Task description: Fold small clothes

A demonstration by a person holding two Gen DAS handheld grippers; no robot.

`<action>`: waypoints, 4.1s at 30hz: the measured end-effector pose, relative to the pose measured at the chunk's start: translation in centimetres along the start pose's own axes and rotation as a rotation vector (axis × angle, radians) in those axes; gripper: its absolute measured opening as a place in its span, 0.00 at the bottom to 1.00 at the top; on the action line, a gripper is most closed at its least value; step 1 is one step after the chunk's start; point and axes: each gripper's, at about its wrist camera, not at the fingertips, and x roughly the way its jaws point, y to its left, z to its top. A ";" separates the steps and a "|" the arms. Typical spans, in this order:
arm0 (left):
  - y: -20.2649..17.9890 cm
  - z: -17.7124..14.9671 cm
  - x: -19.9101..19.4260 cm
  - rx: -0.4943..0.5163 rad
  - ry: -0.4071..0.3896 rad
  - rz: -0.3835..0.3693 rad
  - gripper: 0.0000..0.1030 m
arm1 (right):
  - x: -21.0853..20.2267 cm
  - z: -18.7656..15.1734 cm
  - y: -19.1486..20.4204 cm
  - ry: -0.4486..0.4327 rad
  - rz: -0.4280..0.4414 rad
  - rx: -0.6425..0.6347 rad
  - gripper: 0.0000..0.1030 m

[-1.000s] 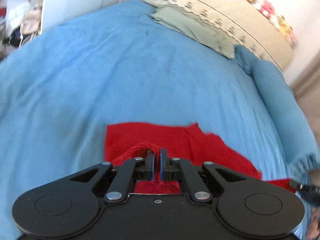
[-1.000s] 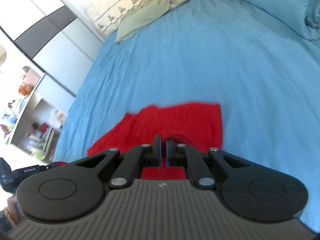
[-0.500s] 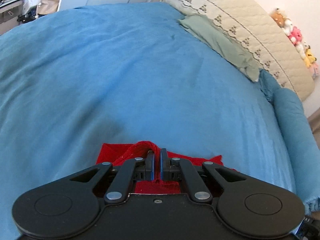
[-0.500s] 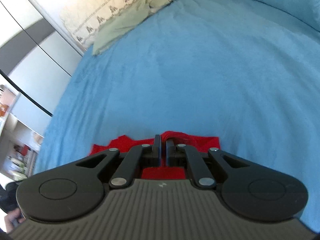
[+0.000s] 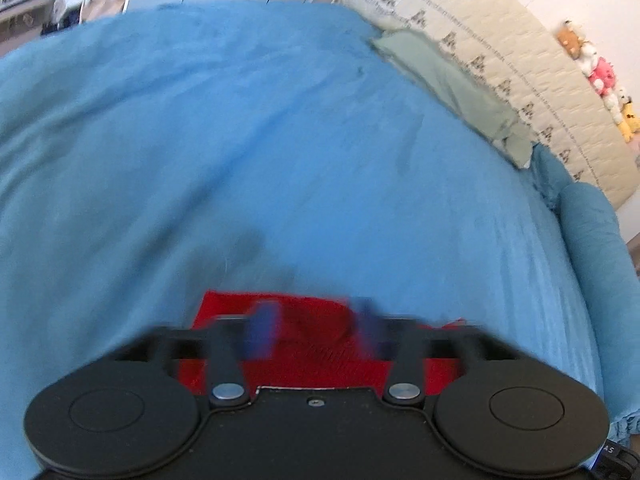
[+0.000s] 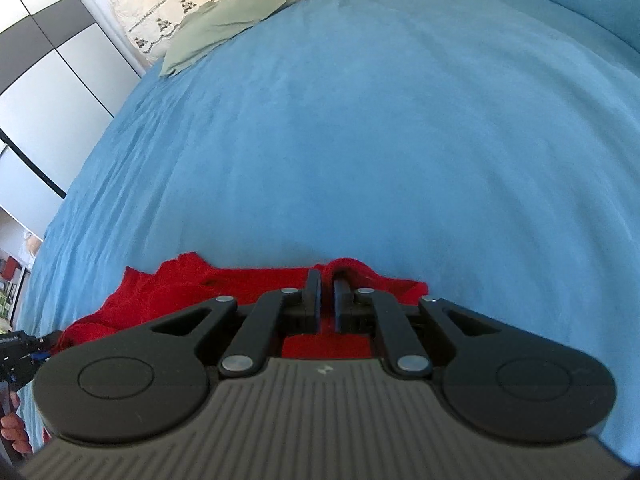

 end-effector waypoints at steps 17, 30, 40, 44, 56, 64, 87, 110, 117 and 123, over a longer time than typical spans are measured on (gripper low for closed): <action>-14.2 -4.6 1.6 0.731 0.208 -0.128 0.68 | -0.2 0.2 8.4 0.040 0.034 -0.516 0.81; -15.2 -7.8 6.5 0.823 0.320 -0.137 0.03 | 4.6 -2.5 10.3 0.139 0.054 -0.699 0.47; -15.8 -7.4 5.4 0.801 0.209 -0.145 0.02 | 3.7 -1.9 10.3 0.076 0.036 -0.711 0.18; -15.8 -7.1 6.3 0.769 0.199 -0.129 0.03 | 3.6 -1.4 9.9 0.041 0.027 -0.673 0.18; -9.9 -6.8 -1.6 0.681 0.059 -0.053 0.74 | -1.5 -3.6 8.4 -0.073 0.061 -0.605 0.78; -2.7 -8.4 -1.8 0.617 0.126 0.013 0.75 | -1.2 -7.2 4.5 0.010 0.044 -0.587 0.81; -4.2 -9.2 -9.6 0.549 0.107 0.102 0.82 | -11.9 -7.7 0.4 -0.072 -0.115 -0.372 0.89; -9.7 -13.0 -2.7 0.296 0.175 -0.015 0.92 | -13.5 -17.5 -3.2 -0.118 -0.022 0.311 0.91; -9.5 -12.1 -1.5 0.273 0.204 0.084 0.92 | -12.8 -16.0 -6.1 -0.117 -0.022 0.501 0.34; -11.9 -13.6 0.9 0.538 0.276 0.261 0.98 | -14.7 -14.9 -3.9 -0.129 -0.053 0.411 0.24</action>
